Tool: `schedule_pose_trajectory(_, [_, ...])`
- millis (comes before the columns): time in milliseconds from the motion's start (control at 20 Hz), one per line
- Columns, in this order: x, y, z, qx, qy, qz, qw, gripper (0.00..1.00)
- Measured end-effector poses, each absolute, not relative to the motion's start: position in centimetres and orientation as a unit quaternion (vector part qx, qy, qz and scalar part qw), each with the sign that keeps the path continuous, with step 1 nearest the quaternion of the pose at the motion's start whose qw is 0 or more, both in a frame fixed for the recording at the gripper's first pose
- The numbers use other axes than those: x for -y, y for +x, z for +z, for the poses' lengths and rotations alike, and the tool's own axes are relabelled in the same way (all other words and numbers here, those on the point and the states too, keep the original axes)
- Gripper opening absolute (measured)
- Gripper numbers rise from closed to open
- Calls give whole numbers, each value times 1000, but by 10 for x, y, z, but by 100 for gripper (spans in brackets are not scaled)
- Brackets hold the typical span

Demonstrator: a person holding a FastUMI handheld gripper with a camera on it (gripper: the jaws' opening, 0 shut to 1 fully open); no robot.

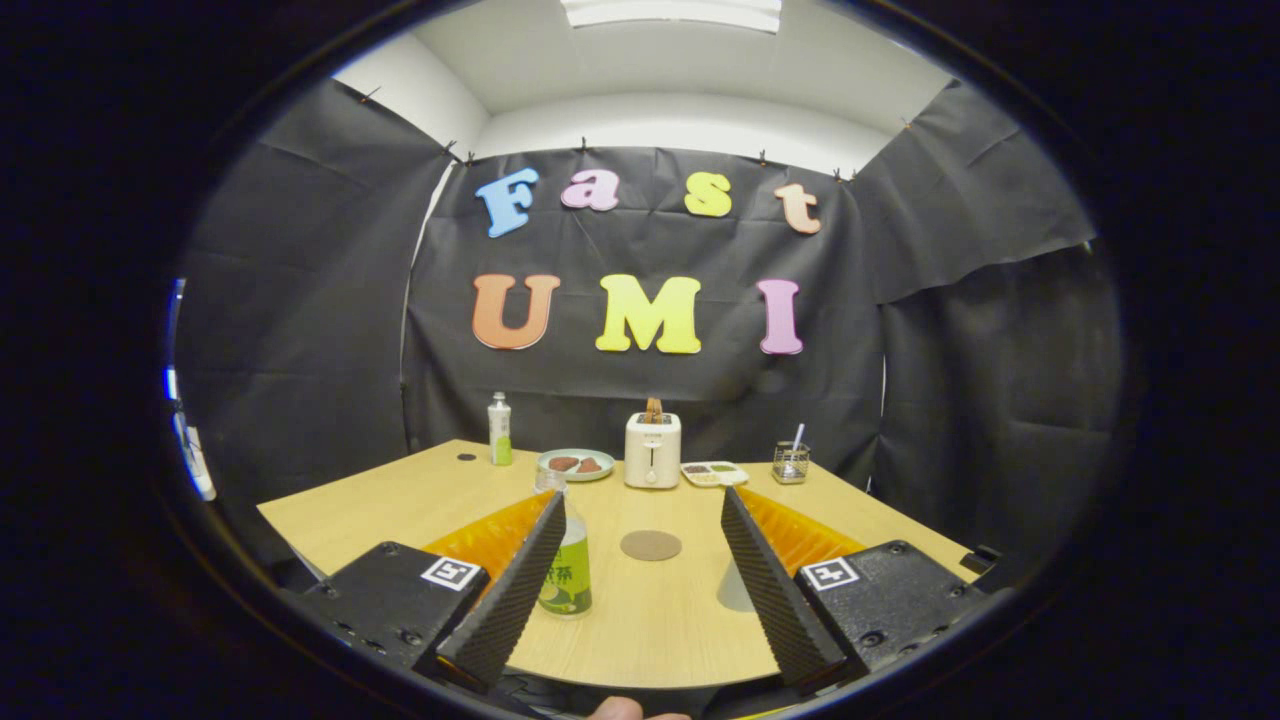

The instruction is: Take the bottle from table, then pour the juice into the cup, finally place the bottle on the coaster

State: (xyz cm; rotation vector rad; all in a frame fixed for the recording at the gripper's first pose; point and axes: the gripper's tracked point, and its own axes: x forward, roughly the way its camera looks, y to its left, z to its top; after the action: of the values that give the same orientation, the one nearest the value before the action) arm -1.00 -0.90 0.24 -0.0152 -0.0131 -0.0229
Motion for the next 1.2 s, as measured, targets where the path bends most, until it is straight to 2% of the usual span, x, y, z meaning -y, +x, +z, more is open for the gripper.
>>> schedule_pose_trajectory(600, [-17, 6, -25, -10, 9, 8, 1000, 100])
schedule_pose_trajectory(1200, [-56, 65, -108, -78, -7, 26, 997, 100])
